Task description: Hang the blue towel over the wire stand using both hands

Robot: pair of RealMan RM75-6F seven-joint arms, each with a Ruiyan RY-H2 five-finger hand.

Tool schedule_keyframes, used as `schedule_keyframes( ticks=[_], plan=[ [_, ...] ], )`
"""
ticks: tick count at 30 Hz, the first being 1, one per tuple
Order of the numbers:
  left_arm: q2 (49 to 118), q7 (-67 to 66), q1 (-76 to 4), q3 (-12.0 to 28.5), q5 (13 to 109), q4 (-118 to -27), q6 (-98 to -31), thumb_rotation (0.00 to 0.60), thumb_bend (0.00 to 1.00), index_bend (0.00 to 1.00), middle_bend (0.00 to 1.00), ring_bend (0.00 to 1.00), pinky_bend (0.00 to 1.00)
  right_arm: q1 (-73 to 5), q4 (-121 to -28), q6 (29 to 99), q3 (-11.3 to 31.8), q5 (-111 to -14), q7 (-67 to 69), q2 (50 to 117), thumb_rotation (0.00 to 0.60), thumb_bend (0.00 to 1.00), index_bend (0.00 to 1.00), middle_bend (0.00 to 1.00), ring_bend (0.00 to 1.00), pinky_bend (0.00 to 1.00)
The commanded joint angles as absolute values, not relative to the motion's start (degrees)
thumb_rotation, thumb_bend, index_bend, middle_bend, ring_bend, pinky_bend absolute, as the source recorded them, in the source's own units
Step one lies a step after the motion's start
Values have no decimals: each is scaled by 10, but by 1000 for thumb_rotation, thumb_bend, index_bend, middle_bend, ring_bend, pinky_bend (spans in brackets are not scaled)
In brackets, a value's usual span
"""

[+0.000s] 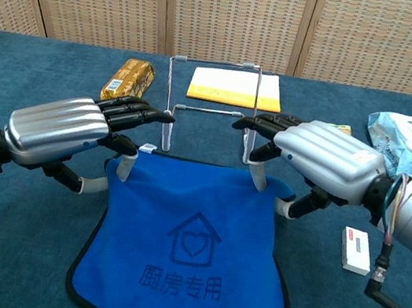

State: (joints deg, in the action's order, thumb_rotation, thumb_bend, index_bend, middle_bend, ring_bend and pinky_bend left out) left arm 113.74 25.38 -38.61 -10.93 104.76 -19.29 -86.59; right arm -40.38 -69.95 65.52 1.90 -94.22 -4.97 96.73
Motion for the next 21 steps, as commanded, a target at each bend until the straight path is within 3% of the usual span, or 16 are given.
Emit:
schedule_keyframes(
  ticks=[1, 8, 14, 21],
  plan=[
    [1127, 252, -388, -95, 1037, -210, -887, 600, 464, 733, 0, 0, 0, -407, -731, 668, 30, -948, -60, 949, 600, 620, 659, 87, 0, 79],
    [1078, 245, -401, -46, 1003, -293, -929, 600, 465, 734, 0, 0, 0, -418, -830, 673, 73, -934, -100, 895, 600, 620, 659, 87, 0, 79],
    [1007, 182, -414, -20, 986, -434, -910, 600, 464, 734, 0, 0, 0, -423, -903, 656, 110, -884, -128, 861, 600, 620, 662, 89, 0, 79],
    [931, 106, -424, 23, 950, -604, -866, 600, 463, 734, 0, 0, 0, -427, -926, 652, 144, -833, -146, 855, 600, 620, 664, 91, 0, 79]
  ],
)
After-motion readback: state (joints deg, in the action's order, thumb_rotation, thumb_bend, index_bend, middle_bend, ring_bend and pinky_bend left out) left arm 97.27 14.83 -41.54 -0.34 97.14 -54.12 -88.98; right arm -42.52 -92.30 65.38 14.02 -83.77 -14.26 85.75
